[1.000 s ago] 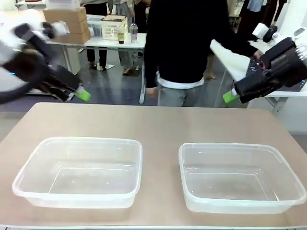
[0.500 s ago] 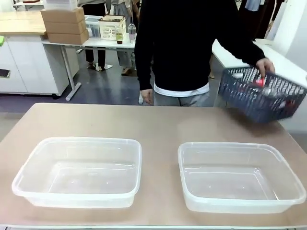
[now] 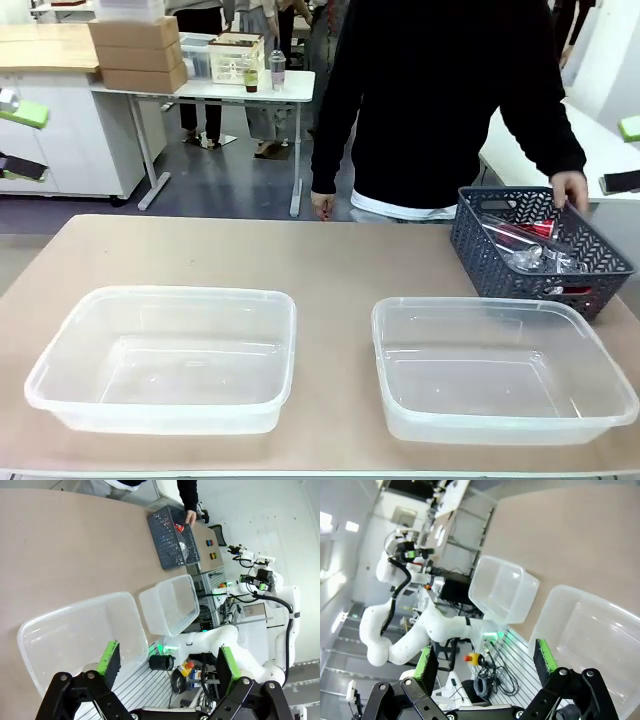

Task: Sort the waste into each basket.
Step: Pick up the Organizing box on the left side of the table and lift it.

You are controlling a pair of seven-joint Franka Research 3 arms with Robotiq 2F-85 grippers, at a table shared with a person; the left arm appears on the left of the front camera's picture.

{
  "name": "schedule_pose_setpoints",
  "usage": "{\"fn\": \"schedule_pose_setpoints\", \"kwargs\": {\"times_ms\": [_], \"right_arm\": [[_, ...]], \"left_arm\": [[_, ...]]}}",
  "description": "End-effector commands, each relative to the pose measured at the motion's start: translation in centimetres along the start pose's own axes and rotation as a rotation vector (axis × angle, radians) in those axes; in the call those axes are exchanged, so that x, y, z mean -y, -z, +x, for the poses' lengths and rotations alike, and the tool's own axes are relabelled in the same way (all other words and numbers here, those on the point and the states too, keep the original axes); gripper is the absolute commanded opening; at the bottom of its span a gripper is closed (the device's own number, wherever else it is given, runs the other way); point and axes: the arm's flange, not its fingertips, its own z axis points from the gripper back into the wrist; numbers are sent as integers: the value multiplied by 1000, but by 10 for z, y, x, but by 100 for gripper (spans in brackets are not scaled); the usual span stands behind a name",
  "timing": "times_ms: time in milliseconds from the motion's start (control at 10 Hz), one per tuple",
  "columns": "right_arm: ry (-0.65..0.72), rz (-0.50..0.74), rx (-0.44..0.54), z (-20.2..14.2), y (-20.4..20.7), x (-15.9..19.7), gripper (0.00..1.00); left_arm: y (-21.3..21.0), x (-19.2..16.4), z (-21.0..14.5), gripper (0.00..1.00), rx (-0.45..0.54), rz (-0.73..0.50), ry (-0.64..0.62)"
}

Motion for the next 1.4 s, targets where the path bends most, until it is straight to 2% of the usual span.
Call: {"fn": "schedule_pose_setpoints", "kwargs": {"times_ms": [0, 200, 300, 400, 500, 600, 700, 800, 900, 1000, 1100, 1300], "right_arm": [[-27, 24, 20, 1, -7, 1, 100], [1, -2, 6, -1, -4, 1, 100], [48, -146, -104, 23, 32, -21, 100], [43, -198, -202, 50, 84, -44, 100], [47, -262, -347, 69, 157, -65, 100], [41, -301, -464, 73, 224, -80, 100], [44, -374, -522, 69, 287, -92, 100], [26, -453, -546, 63, 332, -99, 100], [3, -534, -570, 50, 368, -98, 100], [-8, -545, -623, 39, 379, -93, 100], [-1, -410, -563, 22, 363, -109, 100], [-1, -410, -563, 22, 363, -109, 100]], "left_arm": [[-5, -2, 3, 100, 15, -26, 18], [-4, -1, 0, 100, 6, 2, 0], [12, 4, -5, 100, -45, 271, -5], [19, 7, -10, 100, -107, 423, 1], [23, 5, -16, 100, -173, 699, 13], [28, -4, -18, 100, -261, 923, 24], [32, -16, -19, 100, -331, 1005, 27], [39, -28, -27, 100, -447, 989, 40], [51, -41, -46, 100, -649, 851, 58], [61, -48, -56, 100, -703, 746, 66], [42, -27, -18, 100, -435, 912, 37], [42, -27, -18, 100, -435, 912, 37]]}}
